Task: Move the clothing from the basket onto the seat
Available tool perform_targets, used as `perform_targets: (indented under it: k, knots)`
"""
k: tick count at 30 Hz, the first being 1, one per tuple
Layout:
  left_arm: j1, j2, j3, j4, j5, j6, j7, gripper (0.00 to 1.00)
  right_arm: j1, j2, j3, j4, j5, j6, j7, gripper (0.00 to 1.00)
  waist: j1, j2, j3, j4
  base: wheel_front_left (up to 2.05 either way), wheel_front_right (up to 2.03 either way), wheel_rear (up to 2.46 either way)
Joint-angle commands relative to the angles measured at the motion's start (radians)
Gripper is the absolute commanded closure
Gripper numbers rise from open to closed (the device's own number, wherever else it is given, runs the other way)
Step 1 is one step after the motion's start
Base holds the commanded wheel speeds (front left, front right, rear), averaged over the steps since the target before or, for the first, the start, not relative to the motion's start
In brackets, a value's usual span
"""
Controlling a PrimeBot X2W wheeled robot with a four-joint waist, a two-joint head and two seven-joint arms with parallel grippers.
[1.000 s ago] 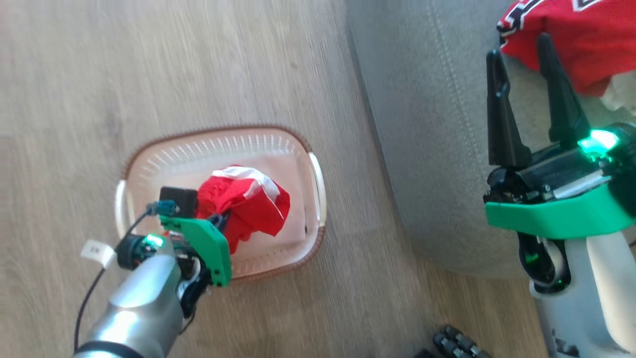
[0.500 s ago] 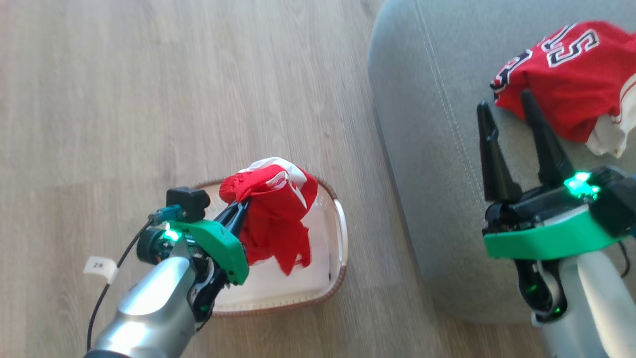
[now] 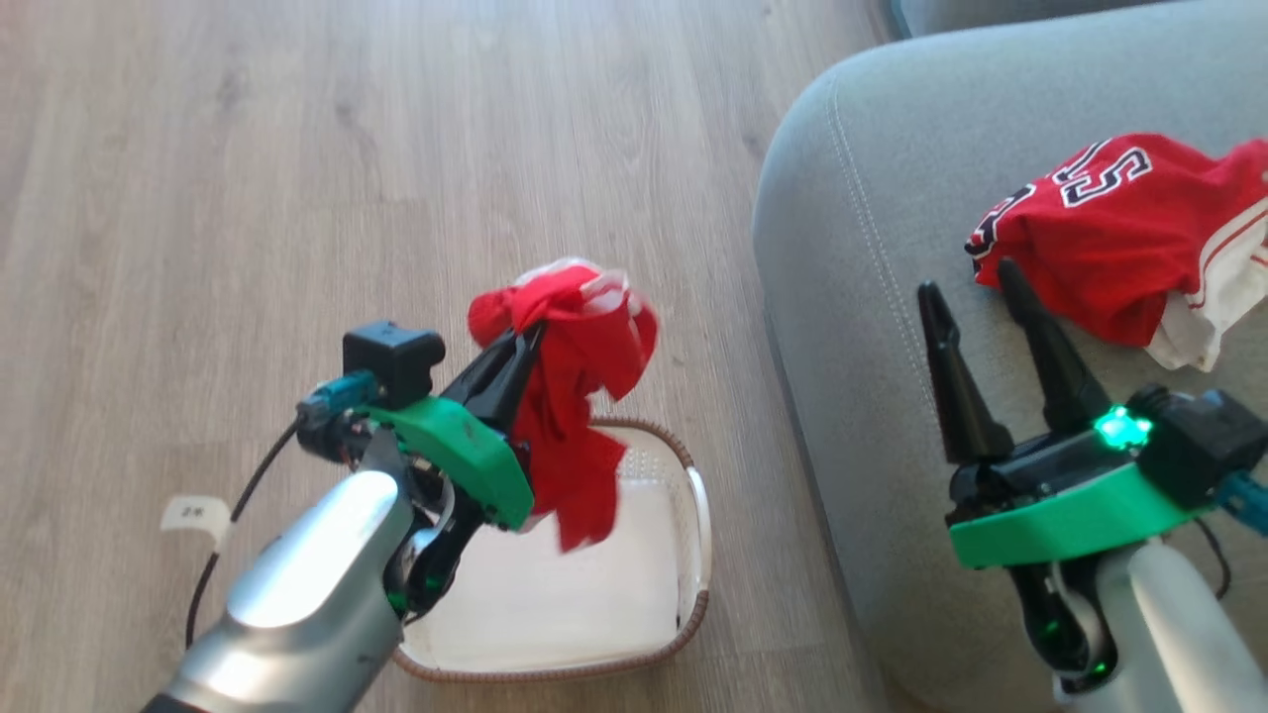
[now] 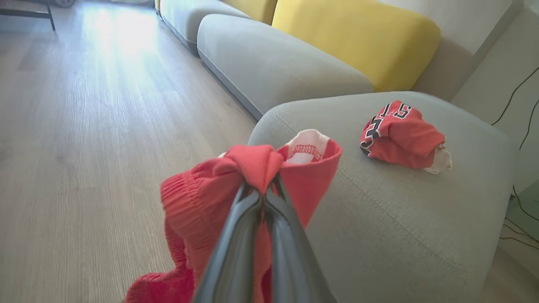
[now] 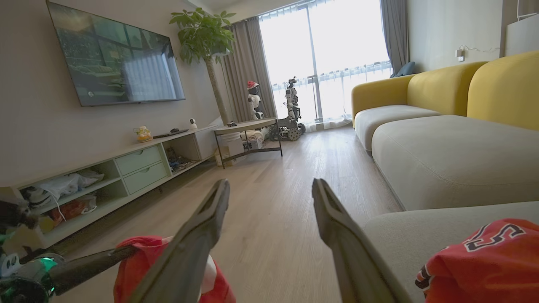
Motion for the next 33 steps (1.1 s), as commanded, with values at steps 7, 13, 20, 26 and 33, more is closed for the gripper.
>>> perform_targets:
  k: [7,13,20,26,33]
  knots:
    - [-0.056,0.082,0.050,-0.209,0.017,0.048,0.061,1.00,0.016,-0.011,0.059,-0.008,0.018,0.007,0.015,0.00,0.0001,-0.0001,-0.038,0.006,0.00,0.00,0.00]
    - [-0.079,0.104,0.060,-0.314,0.018,0.078,0.104,1.00,0.031,-0.014,0.083,0.007,0.027,0.007,0.021,0.00,0.0001,-0.0001,-0.051,0.007,0.00,0.00,0.00]
    - [-0.089,0.129,0.082,-0.397,0.017,0.110,0.123,1.00,0.044,-0.014,0.098,0.023,0.032,0.007,0.022,0.00,0.0001,-0.0001,-0.045,0.009,0.00,0.00,0.00]
    - [-0.083,0.151,0.098,-0.437,0.018,0.129,0.119,1.00,0.040,-0.014,0.108,0.034,0.034,0.007,0.019,0.00,0.0001,-0.0001,-0.036,0.013,0.00,0.00,0.00]
    - [-0.074,0.168,0.108,-0.462,0.016,0.140,0.115,1.00,0.034,-0.017,0.114,0.043,0.037,0.007,0.018,0.00,0.0001,-0.0001,-0.033,0.018,0.00,0.00,0.00]
